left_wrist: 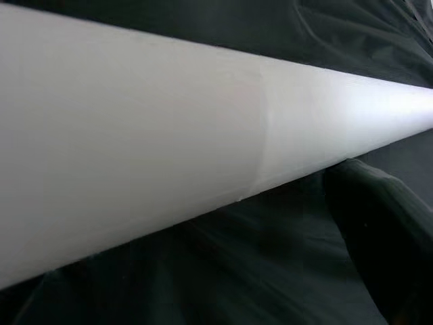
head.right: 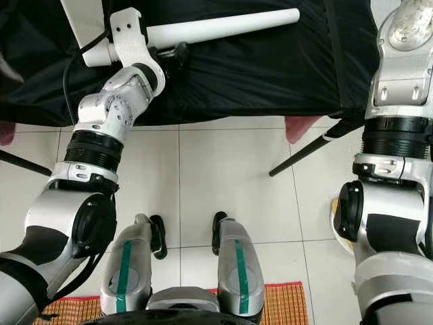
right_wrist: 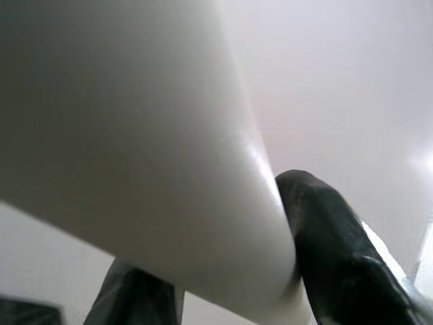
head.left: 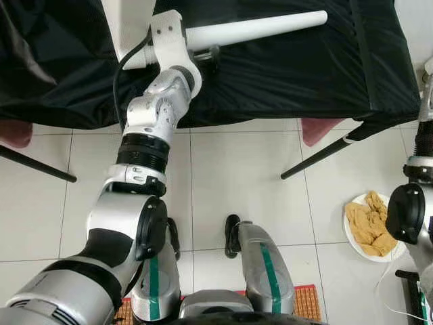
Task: Building children table
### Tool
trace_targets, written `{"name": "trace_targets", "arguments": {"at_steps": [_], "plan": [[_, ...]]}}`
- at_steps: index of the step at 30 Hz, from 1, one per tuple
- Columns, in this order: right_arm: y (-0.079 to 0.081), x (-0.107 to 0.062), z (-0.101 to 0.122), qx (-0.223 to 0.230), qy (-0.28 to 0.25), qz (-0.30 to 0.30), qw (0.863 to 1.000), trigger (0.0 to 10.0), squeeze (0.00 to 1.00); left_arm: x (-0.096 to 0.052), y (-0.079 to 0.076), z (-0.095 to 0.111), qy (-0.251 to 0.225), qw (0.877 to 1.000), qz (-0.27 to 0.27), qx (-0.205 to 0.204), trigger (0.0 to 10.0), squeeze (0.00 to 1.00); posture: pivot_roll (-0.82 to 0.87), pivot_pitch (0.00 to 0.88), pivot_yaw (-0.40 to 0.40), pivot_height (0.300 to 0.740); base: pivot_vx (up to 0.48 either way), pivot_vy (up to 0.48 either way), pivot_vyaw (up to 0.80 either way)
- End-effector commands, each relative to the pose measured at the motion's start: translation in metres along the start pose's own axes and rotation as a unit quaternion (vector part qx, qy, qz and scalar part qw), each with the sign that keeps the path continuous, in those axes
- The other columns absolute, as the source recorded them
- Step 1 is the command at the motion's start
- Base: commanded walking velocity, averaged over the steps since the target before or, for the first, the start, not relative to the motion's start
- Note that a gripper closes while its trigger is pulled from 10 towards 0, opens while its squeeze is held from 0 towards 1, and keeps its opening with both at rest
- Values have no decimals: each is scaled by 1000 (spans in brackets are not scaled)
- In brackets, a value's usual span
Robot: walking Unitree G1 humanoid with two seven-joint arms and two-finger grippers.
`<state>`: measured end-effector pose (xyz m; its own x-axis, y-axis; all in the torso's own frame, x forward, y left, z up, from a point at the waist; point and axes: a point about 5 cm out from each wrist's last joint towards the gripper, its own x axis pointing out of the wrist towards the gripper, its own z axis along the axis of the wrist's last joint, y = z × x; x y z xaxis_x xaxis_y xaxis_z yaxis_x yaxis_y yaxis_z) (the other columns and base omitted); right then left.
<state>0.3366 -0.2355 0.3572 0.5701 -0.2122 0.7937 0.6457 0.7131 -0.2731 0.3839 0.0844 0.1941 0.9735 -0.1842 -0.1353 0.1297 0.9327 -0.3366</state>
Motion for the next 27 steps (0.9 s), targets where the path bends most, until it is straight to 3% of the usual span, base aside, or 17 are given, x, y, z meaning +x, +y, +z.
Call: {"name": "trace_targets", "arguments": {"at_steps": [1, 5, 9, 16, 22, 27], "plan": [[-21, 2, -31, 102, 112, -52, 987, 0, 0, -14, 56, 54, -113, 977, 182, 16, 10000, 0, 74, 139, 22, 740, 0, 0, 0], [-21, 1, -42, 140, 147, -55, 978, 0, 0, -15, 55, 64, -118, 979, 159, 45, 10000, 0, 78, 137, 22, 740, 0, 0, 0], [-21, -2, -55, 178, 188, -56, 964, 0, 0, -21, 59, 85, -140, 974, 155, 90, 10000, 0, 85, 134, 22, 740, 0, 0, 0], [-21, -3, -62, 199, 208, -56, 956, 0, 0, -28, 61, 99, -159, 971, 152, 99, 10000, 0, 88, 134, 21, 740, 0, 0, 0], [-17, -3, -71, 236, 241, -44, 940, 0, 0, -36, 66, 113, -176, 965, 155, 121, 10000, 0, 89, 133, 14, 740, 0, 0, 0], [-7, -6, -79, 304, 284, -41, 908, 0, 0, -41, 63, 124, -188, 962, 149, 133, 10000, 0, 91, 134, 11, 740, 0, 0, 0]]}}
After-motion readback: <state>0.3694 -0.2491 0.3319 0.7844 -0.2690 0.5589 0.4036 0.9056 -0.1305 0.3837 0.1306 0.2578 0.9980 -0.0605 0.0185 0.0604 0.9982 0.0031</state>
